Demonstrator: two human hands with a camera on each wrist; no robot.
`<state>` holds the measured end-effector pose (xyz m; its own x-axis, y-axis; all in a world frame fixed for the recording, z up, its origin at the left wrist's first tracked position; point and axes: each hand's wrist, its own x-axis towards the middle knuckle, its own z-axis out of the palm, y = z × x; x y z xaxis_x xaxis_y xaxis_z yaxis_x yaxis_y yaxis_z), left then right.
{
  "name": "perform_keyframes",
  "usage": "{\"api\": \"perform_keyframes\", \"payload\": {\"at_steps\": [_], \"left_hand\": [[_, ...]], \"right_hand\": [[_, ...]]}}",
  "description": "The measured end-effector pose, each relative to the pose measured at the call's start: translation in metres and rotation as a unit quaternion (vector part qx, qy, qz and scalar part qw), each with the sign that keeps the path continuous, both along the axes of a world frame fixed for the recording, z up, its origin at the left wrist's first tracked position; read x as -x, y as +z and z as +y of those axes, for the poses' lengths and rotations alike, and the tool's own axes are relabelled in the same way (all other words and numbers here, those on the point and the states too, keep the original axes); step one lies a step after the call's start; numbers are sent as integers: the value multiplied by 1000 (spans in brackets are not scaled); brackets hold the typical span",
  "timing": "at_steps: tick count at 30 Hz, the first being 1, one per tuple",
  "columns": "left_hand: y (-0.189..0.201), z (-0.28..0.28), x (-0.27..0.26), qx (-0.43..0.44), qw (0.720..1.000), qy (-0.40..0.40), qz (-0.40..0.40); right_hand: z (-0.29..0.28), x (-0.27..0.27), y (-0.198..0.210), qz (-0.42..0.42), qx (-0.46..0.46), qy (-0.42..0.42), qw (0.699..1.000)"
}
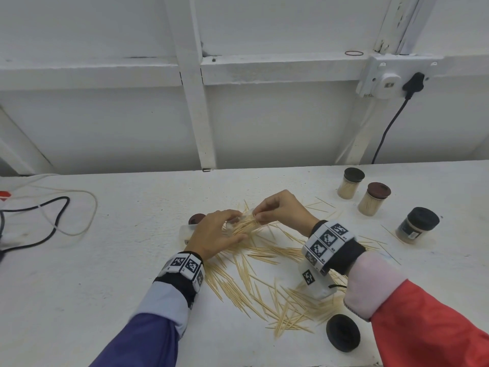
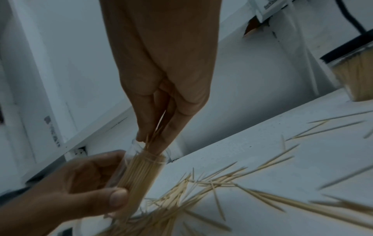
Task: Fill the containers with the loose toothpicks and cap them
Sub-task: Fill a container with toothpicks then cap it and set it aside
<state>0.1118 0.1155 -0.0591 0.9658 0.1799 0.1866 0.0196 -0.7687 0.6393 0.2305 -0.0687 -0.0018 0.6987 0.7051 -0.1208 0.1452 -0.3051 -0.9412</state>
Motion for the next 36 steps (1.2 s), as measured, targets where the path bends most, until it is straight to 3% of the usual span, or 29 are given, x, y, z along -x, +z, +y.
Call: {"api": "perform_keyframes", "payload": {"at_steps": [4, 15, 20, 24, 29, 31, 34, 36], "left_hand": [[2, -1, 0, 13, 1000, 12, 0], [3, -2, 0, 30, 1000, 7, 3], [3, -3, 1, 21, 1000, 16, -3], [3, -2, 1, 22, 999, 22, -8], [3, -2, 1, 13, 1000, 22, -12], [2, -1, -1, 8, 1000, 21, -15], [-3, 2, -2, -3, 998, 6, -57], [-5, 4, -3, -21, 997, -6, -80]], "right_hand": [[-1, -5, 2, -34, 31, 15, 999], [3, 5, 4, -130, 7, -65, 989], [6, 9, 4, -103, -54, -44, 992], [4, 7, 1, -130, -65, -85, 986], [3, 9, -1, -51, 13, 47, 998], [4, 11, -4, -64, 4, 24, 998], [2, 9, -6, -147, 29, -17, 989], [1, 9, -6, -122, 29, 4, 992]]}}
